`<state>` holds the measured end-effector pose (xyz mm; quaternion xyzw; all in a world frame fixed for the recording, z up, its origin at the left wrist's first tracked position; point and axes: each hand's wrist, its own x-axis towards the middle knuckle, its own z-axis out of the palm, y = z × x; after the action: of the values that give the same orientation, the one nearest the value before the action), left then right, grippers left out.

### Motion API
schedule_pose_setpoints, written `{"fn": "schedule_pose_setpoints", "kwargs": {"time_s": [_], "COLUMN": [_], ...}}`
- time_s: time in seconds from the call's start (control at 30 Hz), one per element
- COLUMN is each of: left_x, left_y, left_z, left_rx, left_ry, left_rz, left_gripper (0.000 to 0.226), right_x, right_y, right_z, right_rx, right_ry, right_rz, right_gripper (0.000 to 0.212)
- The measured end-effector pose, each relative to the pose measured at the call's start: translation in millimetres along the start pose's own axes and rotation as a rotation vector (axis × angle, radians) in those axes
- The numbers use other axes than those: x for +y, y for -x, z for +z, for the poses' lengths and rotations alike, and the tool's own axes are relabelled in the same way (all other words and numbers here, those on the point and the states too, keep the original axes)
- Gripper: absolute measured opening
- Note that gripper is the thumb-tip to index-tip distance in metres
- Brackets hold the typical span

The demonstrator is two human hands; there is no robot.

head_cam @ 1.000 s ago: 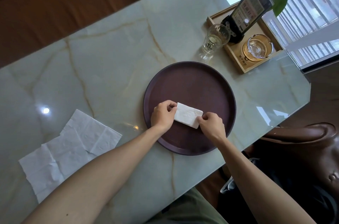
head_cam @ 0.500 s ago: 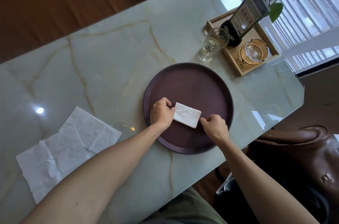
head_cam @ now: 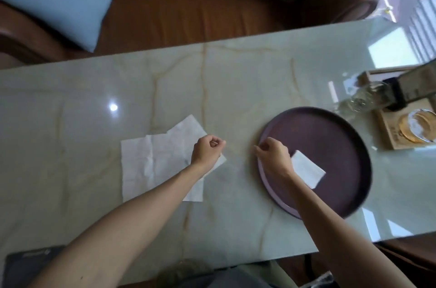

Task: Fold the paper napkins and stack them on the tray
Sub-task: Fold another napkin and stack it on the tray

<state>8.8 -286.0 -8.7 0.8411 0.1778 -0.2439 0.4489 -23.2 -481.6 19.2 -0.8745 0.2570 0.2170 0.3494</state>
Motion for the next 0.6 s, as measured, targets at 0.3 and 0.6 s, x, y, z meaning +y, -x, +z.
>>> {"fn": "schedule_pose_setpoints", "kwargs": {"time_s": [0.3, 0.6], "left_x": [-116, -177], "left_y": [15, 10], "left_z": [-114, -181], "left_rx": [0.037, 0.283], "left_ry": [0.124, -0.069], "left_rz": [-0.245, -0.397], "left_gripper": [0.008, 0.062], "right_x": [-99, -130], "right_y": [2, 41], "right_z": [115, 190], "right_rx": [-0.275, -0.202], "right_ry": [0.069, -0.026], "right_rz": [-0.121, 0.097], "right_gripper": [0.042, 0.048]}}
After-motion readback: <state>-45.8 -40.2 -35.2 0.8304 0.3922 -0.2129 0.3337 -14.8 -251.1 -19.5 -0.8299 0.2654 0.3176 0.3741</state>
